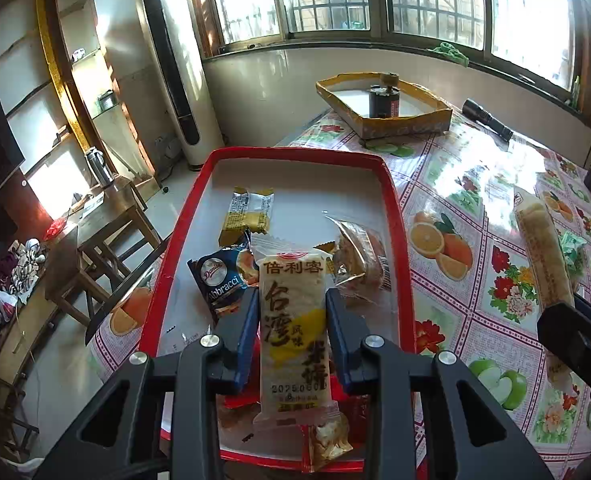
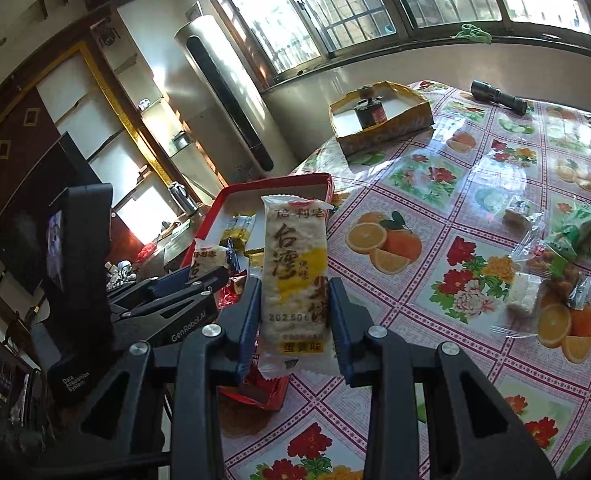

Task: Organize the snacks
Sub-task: 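Lift both rice-cracker bars and carry them toward the red tray, then open both tools to drop the rice-cracker bars into the red tray, then move both tools back over the remaining snacks on the table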

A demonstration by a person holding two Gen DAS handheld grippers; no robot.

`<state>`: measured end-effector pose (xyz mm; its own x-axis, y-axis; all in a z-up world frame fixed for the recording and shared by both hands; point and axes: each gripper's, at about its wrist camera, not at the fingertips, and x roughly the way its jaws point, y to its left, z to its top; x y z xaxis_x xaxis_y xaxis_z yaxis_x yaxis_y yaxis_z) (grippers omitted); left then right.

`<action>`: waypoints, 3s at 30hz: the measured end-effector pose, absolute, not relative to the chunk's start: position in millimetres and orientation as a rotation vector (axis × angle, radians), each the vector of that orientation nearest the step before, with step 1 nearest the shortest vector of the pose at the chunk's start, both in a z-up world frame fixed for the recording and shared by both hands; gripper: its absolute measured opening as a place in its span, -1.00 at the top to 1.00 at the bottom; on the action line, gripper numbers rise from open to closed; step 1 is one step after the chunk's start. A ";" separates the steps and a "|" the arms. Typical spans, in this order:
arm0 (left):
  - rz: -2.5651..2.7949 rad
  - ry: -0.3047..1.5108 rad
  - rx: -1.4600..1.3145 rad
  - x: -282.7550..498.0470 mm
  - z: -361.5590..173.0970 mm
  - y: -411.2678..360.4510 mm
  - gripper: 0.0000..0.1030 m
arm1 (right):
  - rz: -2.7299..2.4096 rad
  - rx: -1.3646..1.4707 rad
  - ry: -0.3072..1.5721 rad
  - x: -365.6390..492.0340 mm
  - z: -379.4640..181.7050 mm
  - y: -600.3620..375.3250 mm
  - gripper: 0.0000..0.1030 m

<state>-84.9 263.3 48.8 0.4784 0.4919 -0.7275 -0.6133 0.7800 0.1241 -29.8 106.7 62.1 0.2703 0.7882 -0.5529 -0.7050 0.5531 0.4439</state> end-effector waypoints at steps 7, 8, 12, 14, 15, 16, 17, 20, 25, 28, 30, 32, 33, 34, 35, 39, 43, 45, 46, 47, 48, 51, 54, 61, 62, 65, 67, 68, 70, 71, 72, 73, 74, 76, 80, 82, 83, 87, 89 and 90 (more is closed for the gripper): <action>0.692 0.846 -0.208 -83.7 47.9 295.3 0.37 | 1.035 0.109 0.826 -22.7 62.2 126.7 0.32; 0.692 0.851 -0.219 -82.4 48.4 302.4 0.37 | 1.036 0.108 0.829 -20.9 61.5 130.7 0.32; 0.684 0.855 -0.264 -77.6 53.2 325.3 0.37 | 1.054 0.098 0.839 -12.0 56.7 152.2 0.32; 0.687 0.851 -0.277 -75.7 55.2 334.3 0.37 | 1.063 0.095 0.833 -8.4 55.2 162.6 0.32; 0.686 0.851 -0.285 -74.8 56.0 338.4 0.37 | 1.067 0.097 0.836 -6.3 54.0 168.1 0.32; 0.688 0.849 -0.291 -73.9 56.8 341.6 0.37 | 1.070 0.098 0.841 -3.8 52.5 172.6 0.32; 0.690 0.847 -0.293 -72.1 57.5 344.4 0.37 | 1.071 0.097 0.842 -1.7 51.6 177.0 0.32; 0.689 0.851 -0.311 -66.6 56.7 351.9 0.37 | 1.073 0.098 0.853 6.0 48.3 189.5 0.32; 0.699 0.846 -0.317 -58.2 59.1 358.1 0.37 | 1.068 0.098 0.877 24.2 42.9 209.7 0.31; 0.698 0.849 -0.319 -52.6 59.8 361.0 0.37 | 1.069 0.094 0.881 30.4 42.2 219.2 0.31; 0.700 0.852 -0.316 -48.7 58.7 362.0 0.37 | 1.067 0.090 0.883 34.1 41.4 224.4 0.31; 0.701 0.855 -0.316 -45.5 57.7 363.6 0.37 | 1.067 0.085 0.891 37.3 39.8 230.5 0.31; 0.704 0.858 -0.312 -43.5 56.7 364.3 0.37 | 1.066 0.080 0.896 39.0 38.3 233.3 0.31; 0.705 0.864 -0.311 -41.5 55.5 365.4 0.37 | 1.066 0.075 0.900 40.6 36.6 235.7 0.31; 0.706 0.870 -0.312 -39.3 53.7 366.5 0.37 | 1.066 0.071 0.907 42.0 34.9 238.2 0.31; 0.715 0.893 -0.305 -34.0 47.7 369.7 0.37 | 1.065 0.061 0.926 47.7 27.5 247.1 0.31; 0.720 0.912 -0.298 -30.3 43.2 372.0 0.37 | 1.070 0.046 0.938 50.5 22.9 256.1 0.31; 0.720 0.920 -0.294 -28.6 41.9 372.7 0.37 | 1.072 0.031 0.939 51.1 21.5 260.7 0.31; 0.720 0.923 -0.292 -27.5 41.0 372.8 0.37 | 1.072 0.024 0.940 51.5 20.6 262.9 0.31; 0.720 0.927 -0.289 -26.7 40.3 373.0 0.37 | 1.073 0.020 0.942 52.2 19.6 265.1 0.31; 0.720 0.929 -0.290 -25.7 39.7 373.5 0.37 | 1.075 0.017 0.945 53.5 19.0 267.7 0.31; 0.718 0.939 -0.293 -22.8 37.4 374.8 0.37 | 1.072 0.008 0.950 54.6 16.5 271.6 0.31; 0.718 0.953 -0.295 -20.0 33.9 376.2 0.37 | 1.066 0.005 0.951 55.7 14.3 273.0 0.31; 0.716 0.969 -0.322 -18.9 31.3 379.1 0.36 | 1.063 -0.003 0.967 57.6 9.3 275.7 0.31; 0.722 0.967 -0.320 -19.3 31.6 379.4 0.36 | 1.064 -0.005 0.971 58.5 8.5 276.9 0.31; 0.719 0.971 -0.316 -18.8 31.8 379.1 0.28 | 1.066 -0.008 0.978 59.6 6.1 278.7 0.29; 0.719 0.969 -0.310 -19.4 32.6 377.7 0.19 | 1.059 -0.004 0.978 60.8 5.3 278.2 0.28; 0.718 0.970 -0.306 -19.5 33.1 376.6 0.05 | 1.060 -0.003 0.981 61.1 4.9 277.9 0.28; 0.712 0.964 -0.309 -20.5 34.6 374.7 -0.13 | 1.059 -0.003 0.979 60.7 5.5 276.8 0.27; 0.714 0.962 -0.314 -21.7 35.8 374.1 -0.14 | 1.058 -0.003 0.977 60.0 5.9 275.5 0.20; 0.712 0.957 -0.319 -23.2 37.2 373.4 -0.14 | 1.062 -0.001 0.976 59.1 6.6 274.6 0.12; 0.711 0.954 -0.324 -24.8 39.0 372.7 -0.15 | 1.066 0.002 0.973 57.7 7.9 273.2 0.09; 0.713 0.948 -0.331 -27.2 41.6 372.1 -0.16 | 1.064 0.001 0.967 56.0 9.9 271.1 0.06; 0.715 0.926 -0.341 -31.8 47.0 370.2 -0.18 | 1.052 0.002 0.945 52.8 15.7 262.9 -0.03; 0.720 0.894 -0.332 -38.6 56.5 359.4 -0.24 | 1.032 0.043 0.901 46.2 28.4 233.2 -0.09; 0.714 0.887 -0.323 -38.4 59.4 349.9 -0.26 | 1.011 0.070 0.886 44.6 31.0 210.6 -0.12; 0.705 0.884 -0.318 -37.7 60.4 343.7 -0.29 | 0.995 0.083 0.884 43.5 31.9 199.8 -0.13; 0.648 0.896 -0.293 -35.4 59.0 319.2 -0.34 | 0.927 0.120 0.875 37.5 29.9 155.0 -0.19; 0.617 0.907 -0.280 -33.5 56.7 305.6 -0.34 | 0.885 0.138 0.884 36.0 25.8 134.0 -0.20; 0.603 0.911 -0.275 -32.9 55.6 298.8 -0.34 | 0.866 0.146 0.891 35.1 22.9 122.1 -0.20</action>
